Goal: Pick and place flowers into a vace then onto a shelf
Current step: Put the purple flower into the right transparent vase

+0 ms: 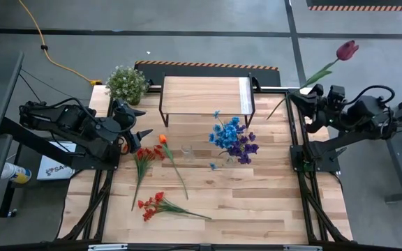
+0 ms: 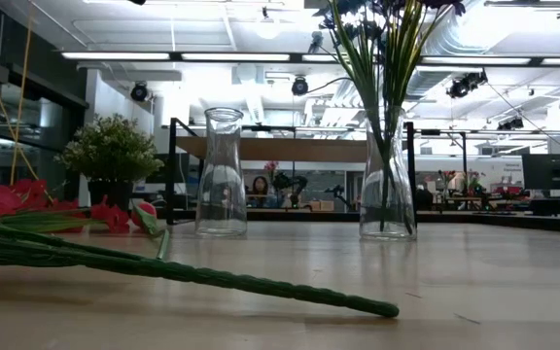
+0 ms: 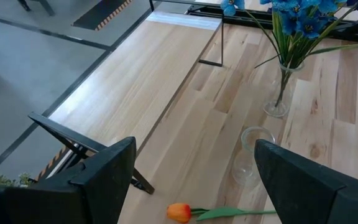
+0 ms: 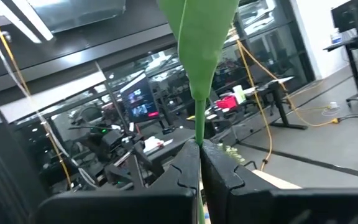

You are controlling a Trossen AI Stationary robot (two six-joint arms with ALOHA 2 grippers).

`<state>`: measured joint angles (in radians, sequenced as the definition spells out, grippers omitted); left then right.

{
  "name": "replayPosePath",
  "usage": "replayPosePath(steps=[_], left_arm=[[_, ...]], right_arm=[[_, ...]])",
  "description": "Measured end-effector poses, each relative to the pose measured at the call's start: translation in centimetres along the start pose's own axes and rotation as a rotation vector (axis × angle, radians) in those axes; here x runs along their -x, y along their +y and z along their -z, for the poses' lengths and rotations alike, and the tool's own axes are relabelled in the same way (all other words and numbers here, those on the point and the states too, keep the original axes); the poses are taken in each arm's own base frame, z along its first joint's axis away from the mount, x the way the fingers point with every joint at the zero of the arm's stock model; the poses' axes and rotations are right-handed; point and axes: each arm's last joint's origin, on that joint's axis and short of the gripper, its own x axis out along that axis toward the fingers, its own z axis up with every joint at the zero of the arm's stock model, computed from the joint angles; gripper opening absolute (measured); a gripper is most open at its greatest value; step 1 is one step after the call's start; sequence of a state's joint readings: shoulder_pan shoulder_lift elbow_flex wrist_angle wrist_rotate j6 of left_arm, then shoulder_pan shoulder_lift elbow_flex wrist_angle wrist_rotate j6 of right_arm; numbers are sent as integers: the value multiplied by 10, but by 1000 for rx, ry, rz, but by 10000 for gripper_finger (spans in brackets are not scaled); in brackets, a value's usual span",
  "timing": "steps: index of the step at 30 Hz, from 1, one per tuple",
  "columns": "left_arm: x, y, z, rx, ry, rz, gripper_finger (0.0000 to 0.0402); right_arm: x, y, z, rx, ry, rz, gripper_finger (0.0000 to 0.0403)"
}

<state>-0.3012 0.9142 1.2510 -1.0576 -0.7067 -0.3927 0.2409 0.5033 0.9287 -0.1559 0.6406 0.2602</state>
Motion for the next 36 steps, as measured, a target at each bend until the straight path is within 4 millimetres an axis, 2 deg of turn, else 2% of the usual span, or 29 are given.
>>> replayPosePath(steps=[7, 16, 23, 31, 36], left_arm=[[0, 0, 0, 0, 0, 0, 360], [0, -1, 1, 1, 19, 46, 360], [0, -2, 1, 2, 28, 66, 360], [0, -2, 1, 2, 27, 66, 360], [0, -2, 1, 3, 27, 66, 360]], right_arm=[[-9, 8, 5, 14, 28, -73, 0], [-7, 6, 6, 14, 43, -69, 0], [-13, 9, 18, -51, 66, -102, 0], [-23, 23, 18, -84, 24, -311, 0], [-36, 34, 33, -55, 100, -392, 0]])
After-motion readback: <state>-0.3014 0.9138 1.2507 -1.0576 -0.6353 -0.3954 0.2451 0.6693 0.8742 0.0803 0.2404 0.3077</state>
